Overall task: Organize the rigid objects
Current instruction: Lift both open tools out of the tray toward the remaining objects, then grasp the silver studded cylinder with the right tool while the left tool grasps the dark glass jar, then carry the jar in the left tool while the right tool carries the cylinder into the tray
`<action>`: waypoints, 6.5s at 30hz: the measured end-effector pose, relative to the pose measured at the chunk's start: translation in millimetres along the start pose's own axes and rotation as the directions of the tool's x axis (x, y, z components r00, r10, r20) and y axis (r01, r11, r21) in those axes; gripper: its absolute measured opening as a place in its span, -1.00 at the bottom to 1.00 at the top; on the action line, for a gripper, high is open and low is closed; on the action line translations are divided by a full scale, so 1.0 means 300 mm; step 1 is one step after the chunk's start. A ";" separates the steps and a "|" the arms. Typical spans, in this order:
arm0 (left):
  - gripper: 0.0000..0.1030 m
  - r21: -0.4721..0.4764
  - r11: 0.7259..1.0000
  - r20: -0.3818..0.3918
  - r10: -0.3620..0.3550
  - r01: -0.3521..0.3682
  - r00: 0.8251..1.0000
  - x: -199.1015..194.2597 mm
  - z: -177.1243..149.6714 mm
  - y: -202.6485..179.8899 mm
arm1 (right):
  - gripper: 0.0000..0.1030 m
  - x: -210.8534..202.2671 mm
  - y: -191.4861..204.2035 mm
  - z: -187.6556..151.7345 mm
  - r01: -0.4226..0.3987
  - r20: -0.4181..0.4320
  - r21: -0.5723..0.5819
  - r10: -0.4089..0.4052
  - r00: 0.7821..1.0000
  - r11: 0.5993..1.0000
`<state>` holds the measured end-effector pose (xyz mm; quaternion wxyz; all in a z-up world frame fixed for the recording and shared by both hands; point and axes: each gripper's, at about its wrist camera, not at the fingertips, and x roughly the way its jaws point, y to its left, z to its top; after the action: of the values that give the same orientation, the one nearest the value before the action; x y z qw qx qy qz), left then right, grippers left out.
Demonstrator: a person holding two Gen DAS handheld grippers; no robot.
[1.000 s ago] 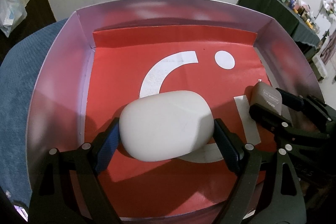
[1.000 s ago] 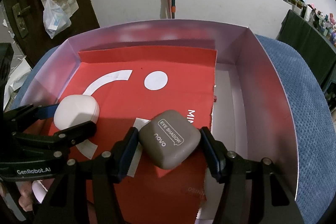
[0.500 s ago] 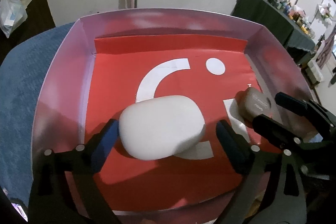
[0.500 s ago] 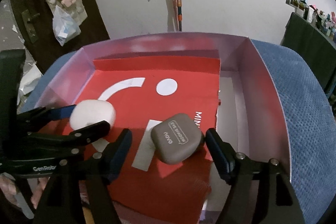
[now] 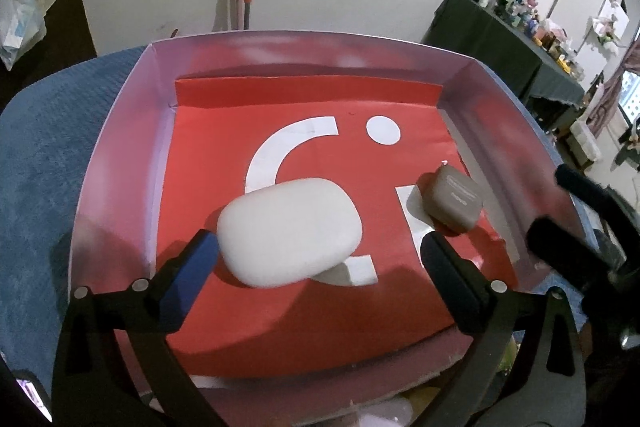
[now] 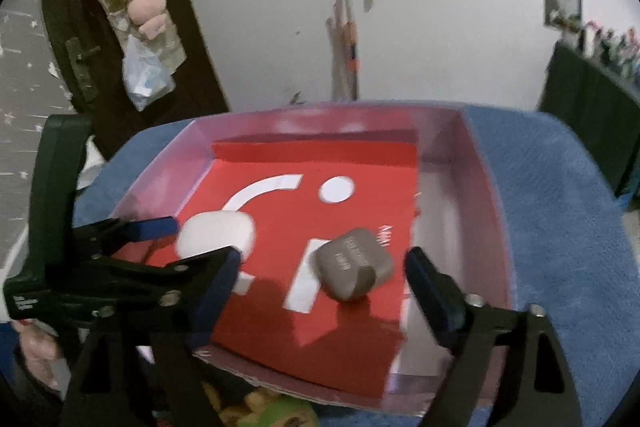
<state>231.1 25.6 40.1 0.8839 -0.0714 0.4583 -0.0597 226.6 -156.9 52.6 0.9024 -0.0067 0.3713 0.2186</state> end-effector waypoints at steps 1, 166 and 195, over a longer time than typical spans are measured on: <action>1.00 0.004 1.000 0.004 0.004 -0.004 1.000 -0.008 -0.004 -0.005 | 0.95 -0.022 0.001 -0.001 0.019 0.023 -0.008 -0.019 1.000 1.000; -0.37 0.034 0.998 0.143 -0.059 0.055 0.988 -0.342 -0.665 -0.098 | -0.47 -0.240 0.095 -0.464 -0.055 0.060 0.033 0.053 0.997 0.998; -0.41 0.031 0.994 0.197 -0.105 0.100 0.975 -0.448 -0.663 -0.070 | -0.47 -0.256 0.132 -0.463 -0.082 0.065 0.020 0.081 0.995 0.996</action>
<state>-9.5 13.8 38.4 0.9217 -0.0915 0.3629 -0.1024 69.8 -175.3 9.6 0.9042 0.0257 0.3446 0.2511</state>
